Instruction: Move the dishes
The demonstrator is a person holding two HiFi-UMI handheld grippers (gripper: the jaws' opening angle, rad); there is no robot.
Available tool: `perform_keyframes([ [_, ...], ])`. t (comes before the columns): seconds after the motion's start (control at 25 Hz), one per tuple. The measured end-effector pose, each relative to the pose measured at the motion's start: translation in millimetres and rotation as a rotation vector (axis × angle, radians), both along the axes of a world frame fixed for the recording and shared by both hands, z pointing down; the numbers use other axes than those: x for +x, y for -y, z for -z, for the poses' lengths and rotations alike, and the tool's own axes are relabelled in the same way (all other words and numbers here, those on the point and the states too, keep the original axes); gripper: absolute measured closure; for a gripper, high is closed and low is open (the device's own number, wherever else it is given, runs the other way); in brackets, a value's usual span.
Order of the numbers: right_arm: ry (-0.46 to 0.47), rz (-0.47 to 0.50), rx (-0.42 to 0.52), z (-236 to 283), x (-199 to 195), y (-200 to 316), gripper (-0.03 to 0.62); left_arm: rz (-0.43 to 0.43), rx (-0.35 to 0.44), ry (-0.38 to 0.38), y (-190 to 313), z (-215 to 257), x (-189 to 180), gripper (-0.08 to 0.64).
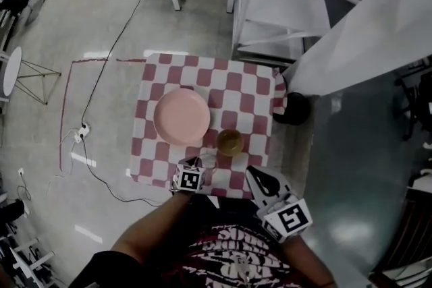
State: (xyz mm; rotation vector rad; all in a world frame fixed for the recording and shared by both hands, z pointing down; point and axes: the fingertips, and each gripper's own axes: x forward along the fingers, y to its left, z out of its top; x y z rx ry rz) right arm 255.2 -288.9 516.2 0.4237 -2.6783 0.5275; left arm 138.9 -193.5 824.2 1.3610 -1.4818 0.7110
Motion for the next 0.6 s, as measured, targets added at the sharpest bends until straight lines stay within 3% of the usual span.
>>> perform_keyframes([
  [0.24, 0.055, 0.044, 0.000, 12.9, -27.8, -2.7, 0.555, 0.107, 0.041, 0.013, -7.1, 39.7, -39.8, 0.518],
  [0.6, 0.061, 0.014, 0.020, 20.9, -68.0, -26.1, 0.557, 0.177, 0.084, 0.159, 31.3, 55.7, -170.5, 0.518],
])
